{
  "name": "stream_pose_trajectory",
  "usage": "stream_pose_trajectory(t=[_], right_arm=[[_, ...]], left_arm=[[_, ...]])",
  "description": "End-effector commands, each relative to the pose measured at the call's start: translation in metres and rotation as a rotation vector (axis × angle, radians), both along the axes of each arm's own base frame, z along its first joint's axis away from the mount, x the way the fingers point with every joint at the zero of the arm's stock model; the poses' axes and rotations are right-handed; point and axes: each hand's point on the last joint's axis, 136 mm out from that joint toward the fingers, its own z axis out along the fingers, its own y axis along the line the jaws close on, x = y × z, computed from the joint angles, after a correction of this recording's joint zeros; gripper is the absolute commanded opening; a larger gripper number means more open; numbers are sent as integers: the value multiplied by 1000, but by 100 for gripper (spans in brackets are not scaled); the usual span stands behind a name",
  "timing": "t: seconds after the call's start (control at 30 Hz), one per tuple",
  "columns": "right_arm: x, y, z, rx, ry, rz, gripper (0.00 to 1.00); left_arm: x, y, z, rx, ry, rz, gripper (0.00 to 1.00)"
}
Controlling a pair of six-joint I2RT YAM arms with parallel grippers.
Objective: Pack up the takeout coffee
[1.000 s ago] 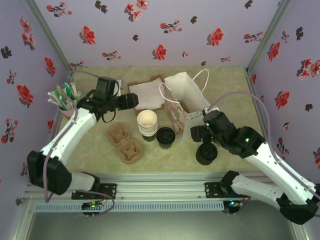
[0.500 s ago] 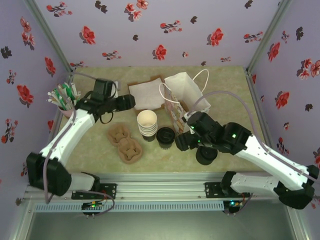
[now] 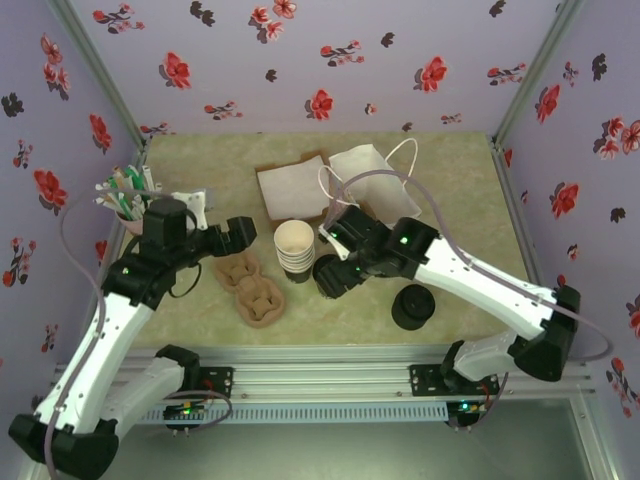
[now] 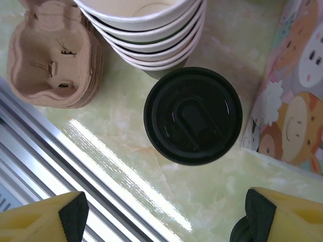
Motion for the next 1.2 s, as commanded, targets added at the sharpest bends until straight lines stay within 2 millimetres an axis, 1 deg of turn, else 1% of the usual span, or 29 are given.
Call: stream_pose_trajectory(t=[0.0,0.17,0.3,0.47,0.73,0.97,1.17], right_arm=[[5,10,-2,-39,-19,69,85],[20,16,-14,-105,-27,80,85],[25,19,-30,-146,-10,122,85],[33,18,-47,-197,5,148,85],[46,17,-59,-251,4,158,85],[52,16,-67,-265,18,157,83],[45,20,-69,-237,68,168,82]], left_arm=[[-9,0,-1,-34,-4,-8,99],[-10,-1,-5,-47,-2,-8,99],[-9,-3,-3,-62,-11,-15,99],[-9,-5,0,-71,-17,-21,99],[-8,-6,4,-77,-29,-24,99],[-7,-7,5,-79,-29,-27,99],[-5,-8,6,-81,-29,-29,99]])
